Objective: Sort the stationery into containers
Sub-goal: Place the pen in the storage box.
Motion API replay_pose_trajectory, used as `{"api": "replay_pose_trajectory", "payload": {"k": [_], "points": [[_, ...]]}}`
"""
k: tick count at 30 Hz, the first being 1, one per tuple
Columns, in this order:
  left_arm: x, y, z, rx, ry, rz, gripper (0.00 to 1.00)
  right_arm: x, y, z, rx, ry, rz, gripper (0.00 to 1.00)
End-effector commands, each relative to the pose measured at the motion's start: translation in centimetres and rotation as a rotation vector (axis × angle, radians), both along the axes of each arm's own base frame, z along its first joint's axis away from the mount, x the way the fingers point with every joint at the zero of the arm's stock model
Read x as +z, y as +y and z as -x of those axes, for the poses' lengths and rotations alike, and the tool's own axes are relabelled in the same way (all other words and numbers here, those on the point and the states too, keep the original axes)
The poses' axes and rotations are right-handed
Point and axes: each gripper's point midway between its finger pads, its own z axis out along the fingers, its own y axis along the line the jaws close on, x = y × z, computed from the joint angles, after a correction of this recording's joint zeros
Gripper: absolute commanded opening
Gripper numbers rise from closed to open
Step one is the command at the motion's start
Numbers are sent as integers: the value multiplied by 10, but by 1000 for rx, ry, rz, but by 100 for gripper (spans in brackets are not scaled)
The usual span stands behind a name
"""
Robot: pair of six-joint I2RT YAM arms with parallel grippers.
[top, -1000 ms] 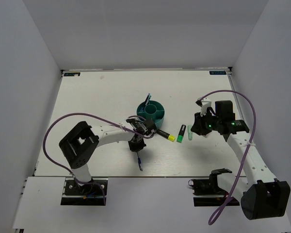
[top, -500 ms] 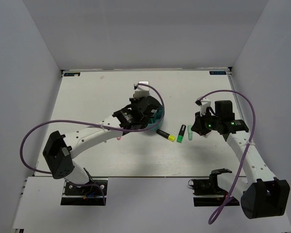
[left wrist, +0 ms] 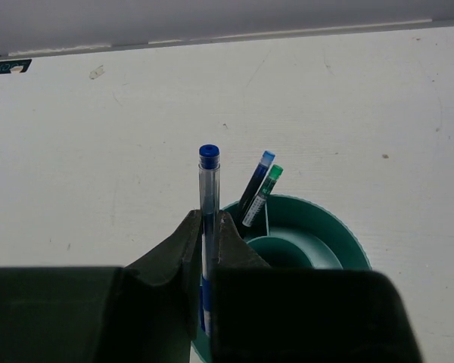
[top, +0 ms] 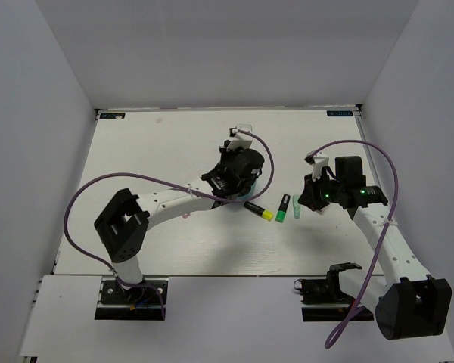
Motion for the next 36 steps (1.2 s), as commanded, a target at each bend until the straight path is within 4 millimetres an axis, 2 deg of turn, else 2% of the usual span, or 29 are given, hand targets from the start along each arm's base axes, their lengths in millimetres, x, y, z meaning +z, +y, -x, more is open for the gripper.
{"api": "replay_pose_trajectory", "payload": {"k": [1, 5, 7, 8, 10, 12, 17, 25, 26, 27, 29, 30, 32, 33, 34, 35, 36], "points": [[22, 4, -4, 47, -47, 85, 1, 5, 2, -5, 7, -31, -11, 0], [0, 6, -4, 71, 7, 185, 1, 6, 2, -5, 9, -35, -12, 0], [-11, 12, -1, 78, 46, 179, 1, 5, 2, -4, 10, -36, -10, 0], [-18, 9, 1, 81, 57, 202, 7, 5, 2, -4, 11, -33, -11, 0], [-24, 12, 2, 85, 71, 198, 8, 7, 2, -5, 12, -40, -11, 0], [-29, 13, 3, 90, 78, 205, 18, 6, 2, -4, 10, -33, -11, 0], [-26, 13, 4, 84, 80, 219, 43, 6, 2, -3, 13, -32, -15, 6], [-22, 14, 9, 66, 99, 239, 51, 7, 0, -5, -5, -32, -8, 8], [-21, 14, 10, 62, 102, 243, 51, 5, -5, -8, -28, -38, 19, 8], [-11, 15, 13, 56, 92, 261, 55, 0, -7, -11, -46, -20, 32, 8], [-5, 11, 19, 23, 99, 252, 60, -5, -21, -17, -123, 15, 97, 10], [12, 11, 24, 0, 81, 265, 70, -15, -24, -21, -143, 66, 119, 13], [21, 8, 34, -60, 102, 240, 81, -27, -35, -19, -197, 138, 183, 22], [27, 14, 45, -78, 105, 228, 88, -37, -40, -23, -216, 190, 220, 31], [29, 23, 56, -111, 129, 195, 91, -44, -39, -24, -219, 219, 230, 43], [49, 27, 61, -130, 105, 247, 94, -43, -40, -26, -229, 215, 235, 48], [36, 44, 71, -116, 161, 197, 96, -47, -38, -31, -229, 226, 239, 53]]}}
